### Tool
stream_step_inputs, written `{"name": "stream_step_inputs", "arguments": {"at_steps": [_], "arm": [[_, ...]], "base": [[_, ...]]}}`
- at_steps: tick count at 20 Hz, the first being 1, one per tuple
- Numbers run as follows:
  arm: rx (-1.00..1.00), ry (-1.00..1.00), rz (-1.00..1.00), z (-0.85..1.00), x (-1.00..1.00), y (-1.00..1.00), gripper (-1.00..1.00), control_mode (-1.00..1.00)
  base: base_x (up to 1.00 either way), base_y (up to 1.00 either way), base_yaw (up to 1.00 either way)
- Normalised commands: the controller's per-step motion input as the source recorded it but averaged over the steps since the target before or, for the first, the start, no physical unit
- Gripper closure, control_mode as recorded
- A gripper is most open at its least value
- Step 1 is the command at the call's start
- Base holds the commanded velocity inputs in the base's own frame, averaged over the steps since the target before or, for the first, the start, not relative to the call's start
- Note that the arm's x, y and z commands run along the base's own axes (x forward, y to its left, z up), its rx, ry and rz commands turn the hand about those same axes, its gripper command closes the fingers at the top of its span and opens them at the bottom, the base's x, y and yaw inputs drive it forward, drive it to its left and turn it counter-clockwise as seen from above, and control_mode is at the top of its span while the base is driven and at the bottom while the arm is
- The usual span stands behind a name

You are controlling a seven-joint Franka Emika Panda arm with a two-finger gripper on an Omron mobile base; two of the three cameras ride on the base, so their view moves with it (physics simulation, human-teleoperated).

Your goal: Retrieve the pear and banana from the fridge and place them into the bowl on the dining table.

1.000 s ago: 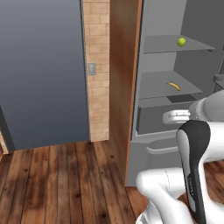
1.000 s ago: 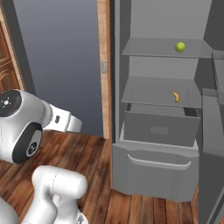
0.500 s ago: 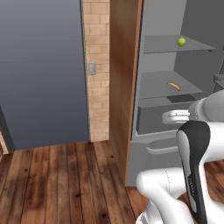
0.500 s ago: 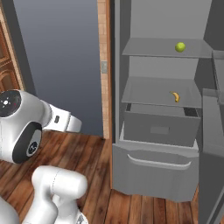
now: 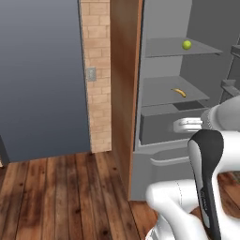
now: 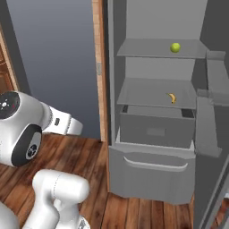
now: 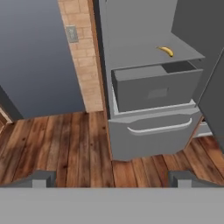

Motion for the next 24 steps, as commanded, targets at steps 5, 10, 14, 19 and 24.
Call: {"name": "stream_step_inputs", "arguments": {"at_steps": [5,10,14,19,24], "arm": [[0.0,0.0,0.0,0.0,0.0,0.0,-1.0,1.0],[0.0,0.0,0.0,0.0,0.0,0.0,-1.0,1.0],[0.0,0.0,0.0,0.0,0.0,0.0,-1.0,1.0],[0.0,0.0,0.0,0.0,0.0,0.0,-1.0,1.0],[0.0,0.0,0.0,0.0,0.0,0.0,-1.0,1.0]], "base": [[0.0,-0.66,-0.02],[0.01,-0.65,0.0],[0.23,-0.41,0.0],[0.69,-0.09,0.0],[0.96,-0.03,0.0]]}}
